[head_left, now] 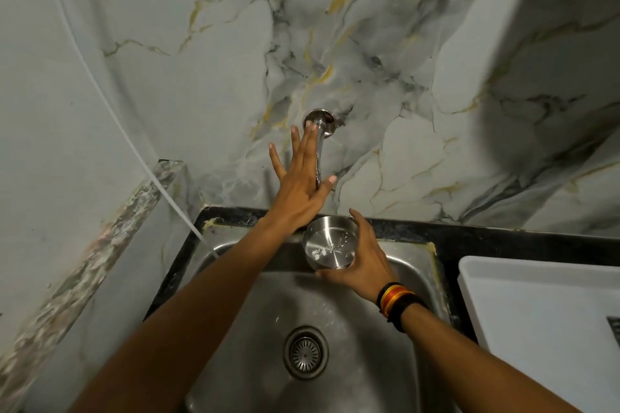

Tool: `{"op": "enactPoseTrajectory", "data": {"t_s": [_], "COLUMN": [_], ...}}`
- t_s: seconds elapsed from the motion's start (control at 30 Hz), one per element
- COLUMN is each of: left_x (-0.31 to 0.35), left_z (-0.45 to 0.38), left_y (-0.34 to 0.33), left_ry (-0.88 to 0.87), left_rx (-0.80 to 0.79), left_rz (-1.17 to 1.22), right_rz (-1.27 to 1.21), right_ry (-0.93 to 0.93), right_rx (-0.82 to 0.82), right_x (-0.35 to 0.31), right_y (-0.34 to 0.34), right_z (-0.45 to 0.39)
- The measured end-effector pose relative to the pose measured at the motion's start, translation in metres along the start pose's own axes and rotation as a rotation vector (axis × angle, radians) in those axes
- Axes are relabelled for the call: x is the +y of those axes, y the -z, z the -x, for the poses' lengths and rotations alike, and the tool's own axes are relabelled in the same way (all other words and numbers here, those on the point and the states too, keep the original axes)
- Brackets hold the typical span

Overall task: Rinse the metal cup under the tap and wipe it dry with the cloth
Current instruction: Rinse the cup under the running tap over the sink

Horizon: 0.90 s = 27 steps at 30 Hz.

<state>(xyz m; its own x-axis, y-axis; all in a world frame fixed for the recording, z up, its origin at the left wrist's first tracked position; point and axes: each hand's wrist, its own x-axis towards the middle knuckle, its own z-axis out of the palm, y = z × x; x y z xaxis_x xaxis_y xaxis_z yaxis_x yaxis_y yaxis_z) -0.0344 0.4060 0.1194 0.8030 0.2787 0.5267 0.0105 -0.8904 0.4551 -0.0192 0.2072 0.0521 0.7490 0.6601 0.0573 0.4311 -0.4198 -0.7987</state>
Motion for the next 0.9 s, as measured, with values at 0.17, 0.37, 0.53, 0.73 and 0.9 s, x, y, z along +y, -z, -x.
{"op": "enactPoseTrajectory", "data": {"t_s": [0.17,0.37,0.53,0.73,0.9], "left_x": [-0.003,0.000,0.004,0.007,0.005], "left_z": [0.001,0.004,0.011,0.011,0.011], "left_y": [0.005,0.005,-0.004,-0.005,-0.002], "left_ry": [-0.041,-0.038,-0.027,0.000,0.001], "left_rx": [-0.065,-0.037,0.026,0.035,0.007], "left_rz": [0.054,-0.065,-0.076,-0.067,-0.096], "right_rz": [-0.035,-0.099,-0.095,-0.063,-0.112], "right_ry": [-0.021,-0.035,-0.029,-0.099,-0.026], "right_rx": [0.013,0.042,-0.002,0.071,-0.004], "right_x": [-0.002,-0.018,-0.002,0.012,0.010], "right_y": [-0.005,-0.024,-0.030,-0.013,-0.030], "right_z": [-0.012,-0.029,-0.017,-0.029,-0.023]}}
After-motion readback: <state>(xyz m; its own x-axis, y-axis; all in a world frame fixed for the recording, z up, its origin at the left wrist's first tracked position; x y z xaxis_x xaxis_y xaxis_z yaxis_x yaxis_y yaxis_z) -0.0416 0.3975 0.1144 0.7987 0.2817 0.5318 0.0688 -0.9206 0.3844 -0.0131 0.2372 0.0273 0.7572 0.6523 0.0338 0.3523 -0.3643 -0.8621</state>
